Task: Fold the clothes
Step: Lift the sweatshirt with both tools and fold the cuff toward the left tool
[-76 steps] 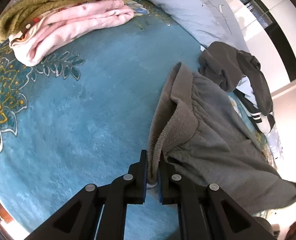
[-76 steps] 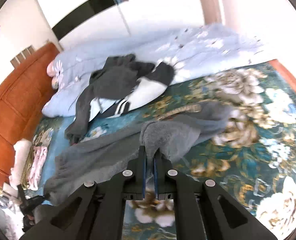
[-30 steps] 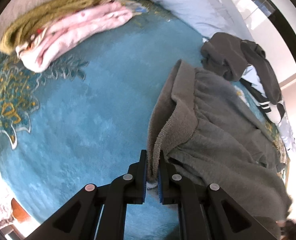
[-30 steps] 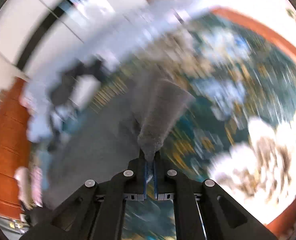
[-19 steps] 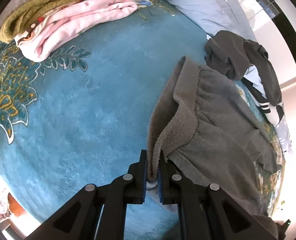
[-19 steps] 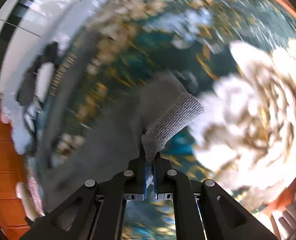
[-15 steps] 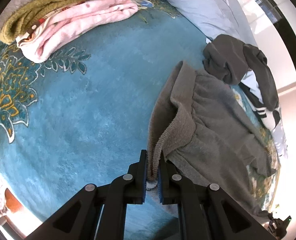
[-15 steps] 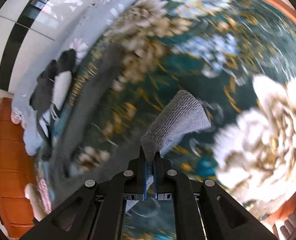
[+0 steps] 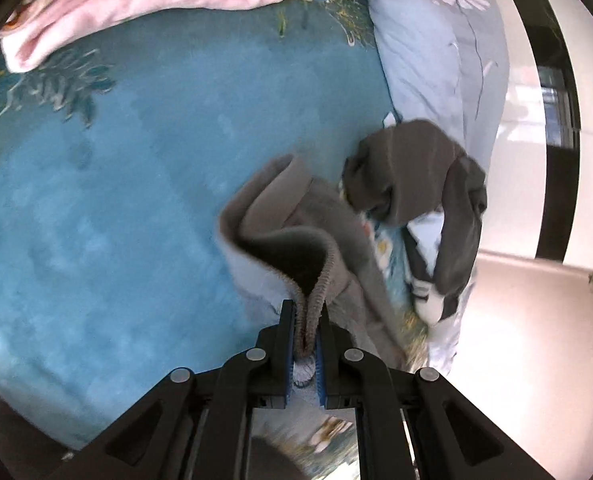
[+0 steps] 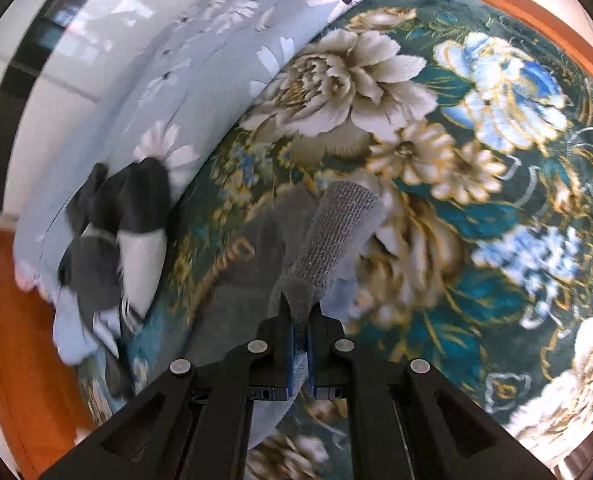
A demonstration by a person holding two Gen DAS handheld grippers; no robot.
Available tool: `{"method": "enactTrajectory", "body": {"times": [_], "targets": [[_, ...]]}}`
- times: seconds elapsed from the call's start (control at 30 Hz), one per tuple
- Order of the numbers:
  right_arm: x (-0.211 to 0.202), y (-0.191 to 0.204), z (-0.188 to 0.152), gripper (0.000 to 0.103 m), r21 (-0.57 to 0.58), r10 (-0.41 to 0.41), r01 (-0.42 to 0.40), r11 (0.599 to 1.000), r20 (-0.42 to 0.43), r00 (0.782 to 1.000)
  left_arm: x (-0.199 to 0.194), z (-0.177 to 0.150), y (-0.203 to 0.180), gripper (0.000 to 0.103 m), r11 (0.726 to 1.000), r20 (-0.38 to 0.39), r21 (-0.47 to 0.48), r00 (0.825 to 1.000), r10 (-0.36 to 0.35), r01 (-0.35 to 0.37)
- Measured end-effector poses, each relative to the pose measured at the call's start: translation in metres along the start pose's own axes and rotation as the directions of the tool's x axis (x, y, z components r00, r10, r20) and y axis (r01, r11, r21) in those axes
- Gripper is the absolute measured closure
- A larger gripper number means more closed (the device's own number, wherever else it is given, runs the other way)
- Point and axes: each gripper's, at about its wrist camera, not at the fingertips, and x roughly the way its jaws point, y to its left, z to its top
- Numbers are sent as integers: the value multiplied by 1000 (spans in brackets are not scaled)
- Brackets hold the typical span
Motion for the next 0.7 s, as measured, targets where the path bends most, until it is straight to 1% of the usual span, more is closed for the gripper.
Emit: {"method": "enactTrajectory", "body": {"times": [0.1, 0.23, 0.33, 0.47, 0.57, 0.6, 0.63, 0.7], "targets": [[20, 16, 20, 98, 22, -57, 57, 998, -12, 998, 16, 22, -8, 94, 997, 21, -63, 999, -34, 35], [45, 33, 38, 98, 88, -143, 144, 986, -25, 989, 41, 45, -16, 94, 995, 45, -103, 999, 8, -3], [56, 44, 45, 98, 117, -167, 167, 979, -15, 986, 57, 58, -20, 94, 993, 69, -118, 998, 10, -2], [64, 51, 49, 98, 131, -188, 186, 974, 5, 982, 74, 74, -23, 93, 989, 108, -140, 994, -19, 34], [72, 57, 50, 97, 116, -198, 196, 974, 12, 980, 85, 78, -26, 86, 991, 105, -134, 994, 13, 1], [74, 59, 49, 96, 101, -202, 200, 975, 11, 979, 86, 78, -27, 84, 993, 103, -117, 995, 15, -3], [77, 61, 48, 95, 78, -204, 202, 976, 6, 979, 85, 77, -28, 80, 995, 102, -95, 995, 7, 2], [79, 62, 46, 94, 45, -173, 173, 984, 11, 985, 77, 71, -32, 73, 999, 119, -33, 993, -13, 17]]}}
